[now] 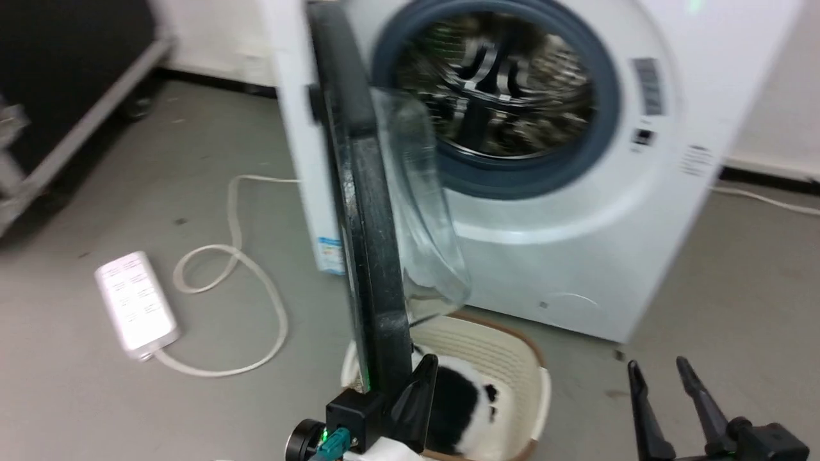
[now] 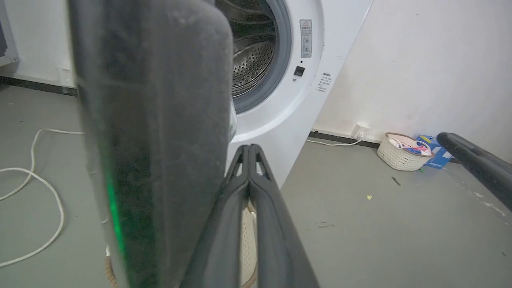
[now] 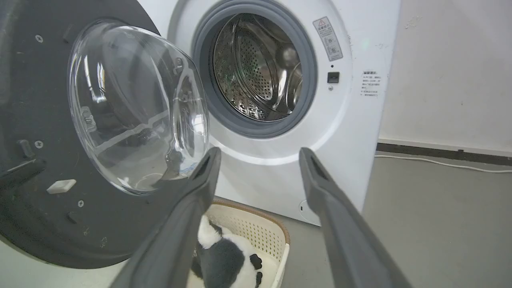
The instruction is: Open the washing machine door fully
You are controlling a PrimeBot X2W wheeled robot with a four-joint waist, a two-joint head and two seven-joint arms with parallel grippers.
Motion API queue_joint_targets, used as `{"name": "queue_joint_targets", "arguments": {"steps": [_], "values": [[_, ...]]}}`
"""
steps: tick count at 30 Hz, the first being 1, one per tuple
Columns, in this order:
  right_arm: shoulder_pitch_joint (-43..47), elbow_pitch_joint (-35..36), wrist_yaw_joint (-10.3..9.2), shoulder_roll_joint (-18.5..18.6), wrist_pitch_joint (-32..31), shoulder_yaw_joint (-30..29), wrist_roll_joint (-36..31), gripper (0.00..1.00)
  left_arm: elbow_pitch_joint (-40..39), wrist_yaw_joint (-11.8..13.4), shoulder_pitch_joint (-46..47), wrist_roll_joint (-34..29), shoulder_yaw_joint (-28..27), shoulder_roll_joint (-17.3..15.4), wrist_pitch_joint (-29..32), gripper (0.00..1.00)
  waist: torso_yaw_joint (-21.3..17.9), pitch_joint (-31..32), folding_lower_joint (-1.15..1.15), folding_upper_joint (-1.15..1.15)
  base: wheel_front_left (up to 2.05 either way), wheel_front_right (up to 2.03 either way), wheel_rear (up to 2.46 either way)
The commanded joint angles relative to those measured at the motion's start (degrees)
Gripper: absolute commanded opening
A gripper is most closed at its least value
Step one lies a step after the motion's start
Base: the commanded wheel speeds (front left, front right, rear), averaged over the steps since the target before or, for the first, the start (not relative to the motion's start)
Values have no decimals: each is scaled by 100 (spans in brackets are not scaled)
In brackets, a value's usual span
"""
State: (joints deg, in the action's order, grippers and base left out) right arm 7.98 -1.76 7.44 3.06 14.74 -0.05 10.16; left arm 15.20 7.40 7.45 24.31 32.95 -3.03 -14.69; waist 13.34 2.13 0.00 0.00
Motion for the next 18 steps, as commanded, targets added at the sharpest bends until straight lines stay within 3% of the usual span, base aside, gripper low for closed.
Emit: {"name": "queue_joint_targets", "arguments": {"steps": [1, 9, 18], "values": [[74, -25, 5, -18, 26, 35, 30, 100, 0, 44, -54, 11, -77, -94, -29, 0, 458, 79, 0, 0, 0, 0, 0], [137, -65, 5, -18, 26, 184, 63, 100, -152, 163, -44, 93, -490, -365, -30, 0, 1189, 2, 0, 0, 0, 0, 0], [-8, -20, 5, -18, 26, 198, -210, 100, -110, 252, 360, 445, -1226, -840, 90, 0, 1432, -528, 0, 0, 0, 0, 0]]}}
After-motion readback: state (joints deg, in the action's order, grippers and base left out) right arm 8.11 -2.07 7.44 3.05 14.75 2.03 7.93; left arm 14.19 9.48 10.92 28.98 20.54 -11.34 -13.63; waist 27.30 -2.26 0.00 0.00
